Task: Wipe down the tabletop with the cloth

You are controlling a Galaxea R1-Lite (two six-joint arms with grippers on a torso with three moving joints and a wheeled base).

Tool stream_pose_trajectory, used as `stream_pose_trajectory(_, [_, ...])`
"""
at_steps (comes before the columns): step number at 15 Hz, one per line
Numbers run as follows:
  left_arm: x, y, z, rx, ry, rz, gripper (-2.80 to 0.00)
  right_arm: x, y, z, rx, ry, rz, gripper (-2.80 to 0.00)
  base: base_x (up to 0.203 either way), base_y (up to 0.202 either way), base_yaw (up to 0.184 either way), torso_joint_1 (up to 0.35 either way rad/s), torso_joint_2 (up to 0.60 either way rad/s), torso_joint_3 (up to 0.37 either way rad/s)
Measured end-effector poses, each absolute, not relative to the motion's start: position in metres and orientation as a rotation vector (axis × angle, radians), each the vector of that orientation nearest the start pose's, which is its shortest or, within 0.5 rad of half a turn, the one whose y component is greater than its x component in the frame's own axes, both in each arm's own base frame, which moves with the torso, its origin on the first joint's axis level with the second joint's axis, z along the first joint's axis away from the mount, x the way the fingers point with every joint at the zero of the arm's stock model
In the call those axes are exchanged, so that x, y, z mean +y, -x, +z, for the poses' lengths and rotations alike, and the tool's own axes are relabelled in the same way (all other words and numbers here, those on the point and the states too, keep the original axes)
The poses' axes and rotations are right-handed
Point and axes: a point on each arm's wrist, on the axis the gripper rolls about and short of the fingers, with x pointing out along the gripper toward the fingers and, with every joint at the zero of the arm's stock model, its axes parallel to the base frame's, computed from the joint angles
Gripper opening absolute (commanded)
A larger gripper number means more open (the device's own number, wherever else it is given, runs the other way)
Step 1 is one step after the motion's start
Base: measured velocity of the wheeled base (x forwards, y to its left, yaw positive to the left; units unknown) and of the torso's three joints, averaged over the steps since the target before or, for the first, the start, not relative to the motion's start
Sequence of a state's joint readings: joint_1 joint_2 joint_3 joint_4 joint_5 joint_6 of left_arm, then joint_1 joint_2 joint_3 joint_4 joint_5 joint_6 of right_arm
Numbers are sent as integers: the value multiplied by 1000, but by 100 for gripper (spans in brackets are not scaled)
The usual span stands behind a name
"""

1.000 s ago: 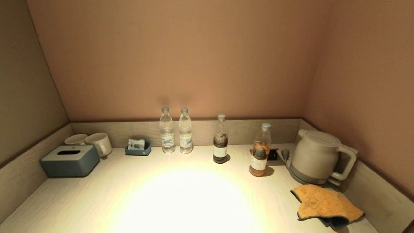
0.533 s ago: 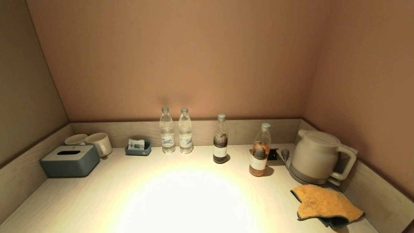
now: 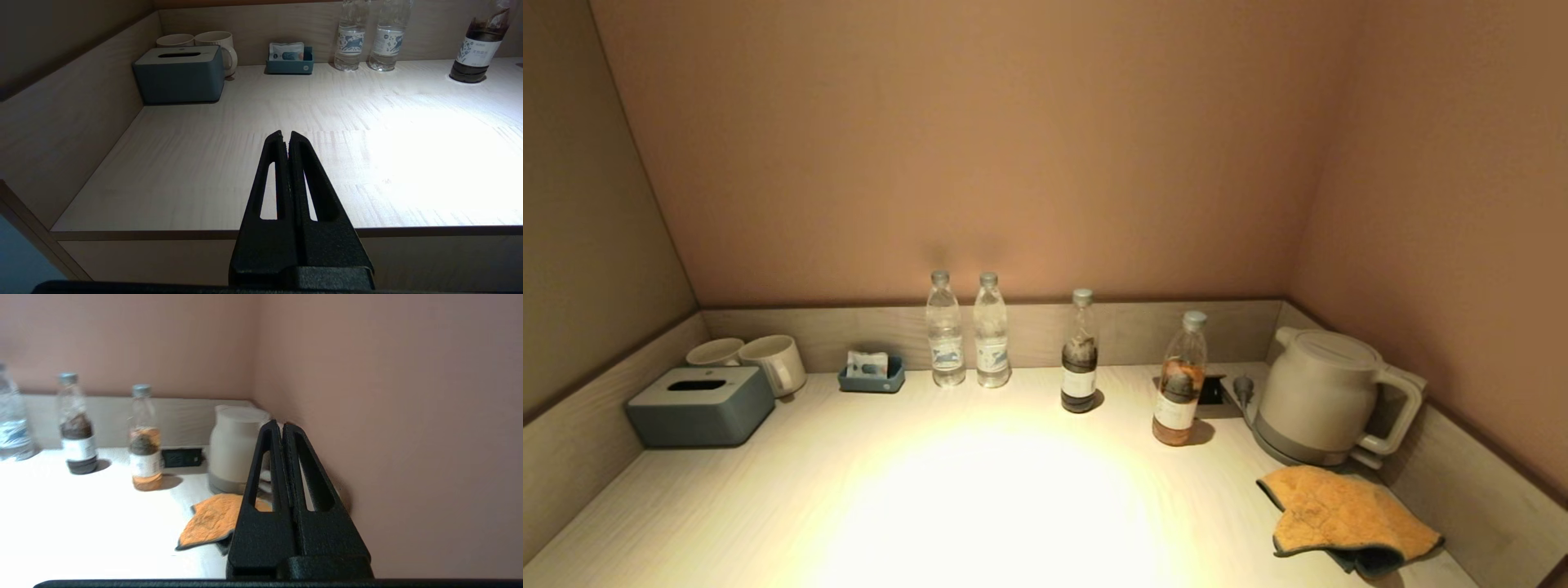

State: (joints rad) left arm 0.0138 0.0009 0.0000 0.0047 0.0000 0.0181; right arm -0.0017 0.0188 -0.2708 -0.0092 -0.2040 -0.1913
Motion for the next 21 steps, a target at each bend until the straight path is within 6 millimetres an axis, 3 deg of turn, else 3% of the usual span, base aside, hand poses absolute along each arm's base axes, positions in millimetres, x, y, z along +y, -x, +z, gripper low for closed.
stream_pose_trajectory(6, [0, 23, 75, 6, -18, 15, -280, -2, 33, 109, -139, 160, -115, -280, 0, 0, 0, 0, 0, 0])
stream_pose_trajectory(10, [0, 23, 75, 5, -18, 14, -280, -2, 30, 108, -186, 158, -106, -280, 0, 0, 0, 0, 0, 0])
stream_pose_trajectory(13, [0, 23, 75, 6, -19, 16, -280, -1, 25, 93, -142, 158, -78, -280, 0, 0, 0, 0, 0, 0])
stream_pose_trajectory(21, [0, 23, 75, 5, -18, 15, -280, 0, 23, 82, -63, 153, -8, -280, 0, 0, 0, 0, 0, 0])
